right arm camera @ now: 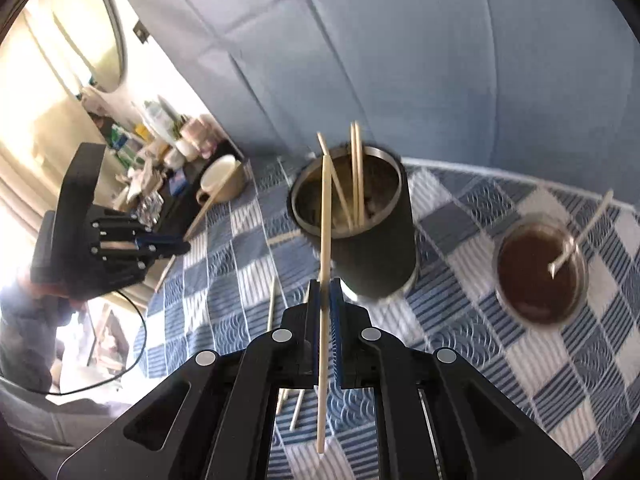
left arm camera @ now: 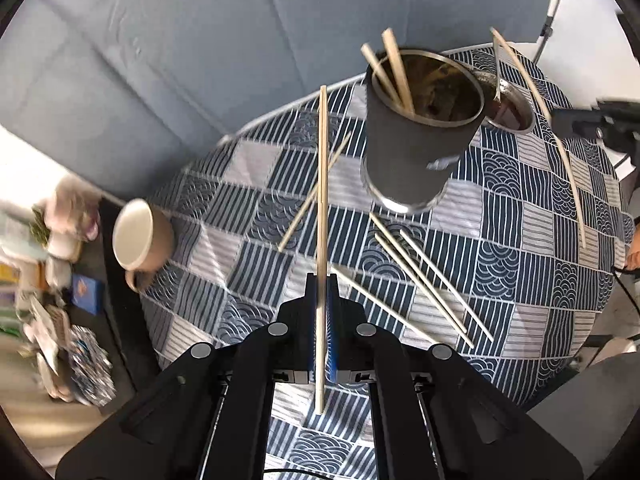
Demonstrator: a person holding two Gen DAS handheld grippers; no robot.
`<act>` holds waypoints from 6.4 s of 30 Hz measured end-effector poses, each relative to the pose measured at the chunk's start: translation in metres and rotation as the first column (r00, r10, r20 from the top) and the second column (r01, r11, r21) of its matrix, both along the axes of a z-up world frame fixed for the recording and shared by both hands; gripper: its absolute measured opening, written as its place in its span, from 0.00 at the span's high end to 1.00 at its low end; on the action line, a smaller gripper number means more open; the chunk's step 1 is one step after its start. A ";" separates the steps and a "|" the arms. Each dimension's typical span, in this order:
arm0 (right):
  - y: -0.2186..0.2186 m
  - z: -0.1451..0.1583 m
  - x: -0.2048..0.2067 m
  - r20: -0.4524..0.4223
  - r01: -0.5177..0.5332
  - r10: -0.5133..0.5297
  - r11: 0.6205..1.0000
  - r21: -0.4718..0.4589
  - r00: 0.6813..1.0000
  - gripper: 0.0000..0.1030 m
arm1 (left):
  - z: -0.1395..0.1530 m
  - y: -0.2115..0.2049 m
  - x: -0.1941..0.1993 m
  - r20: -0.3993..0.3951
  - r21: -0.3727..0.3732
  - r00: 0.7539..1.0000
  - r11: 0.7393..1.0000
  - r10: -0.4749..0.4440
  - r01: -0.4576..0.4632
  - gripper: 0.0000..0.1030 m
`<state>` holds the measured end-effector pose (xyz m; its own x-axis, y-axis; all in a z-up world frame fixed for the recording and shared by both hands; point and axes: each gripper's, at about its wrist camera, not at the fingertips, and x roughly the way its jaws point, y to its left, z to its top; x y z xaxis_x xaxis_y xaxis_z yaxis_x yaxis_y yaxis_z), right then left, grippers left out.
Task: Organize utensils
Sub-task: 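Lift both held chopsticks upright and carry them above the black cup, then lower the chopsticks into the black cup and open both tools, then move both open tools back down to the remaining chopsticks, then close the left tool on one chopstick while the right tool grasps another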
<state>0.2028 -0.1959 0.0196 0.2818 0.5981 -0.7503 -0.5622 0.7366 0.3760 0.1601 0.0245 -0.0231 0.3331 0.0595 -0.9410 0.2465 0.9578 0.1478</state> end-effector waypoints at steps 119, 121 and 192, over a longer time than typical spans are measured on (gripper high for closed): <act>-0.018 -0.063 -0.005 -0.013 0.293 -0.293 0.956 -0.022 0.956 0.17 | -0.083 0.045 0.062 0.004 -0.047 0.996 0.995 0.093 -0.093 0.06; -0.016 -0.072 -0.007 -0.034 0.304 -0.305 0.952 -0.036 0.952 0.17 | -0.091 0.049 0.068 -0.015 -0.047 0.996 0.995 0.088 -0.089 0.06; 0.141 -0.195 -0.017 -0.127 0.023 -0.103 0.856 -0.516 0.987 0.86 | -0.163 0.053 0.080 -0.140 -0.095 0.978 0.985 -0.157 0.145 0.91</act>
<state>0.1854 -0.0548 -0.1756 0.1703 0.1028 -0.9800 -0.4765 0.8791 0.0094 0.2402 0.0779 -0.1862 0.1903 -0.0621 -0.9798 0.4024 0.9152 0.0202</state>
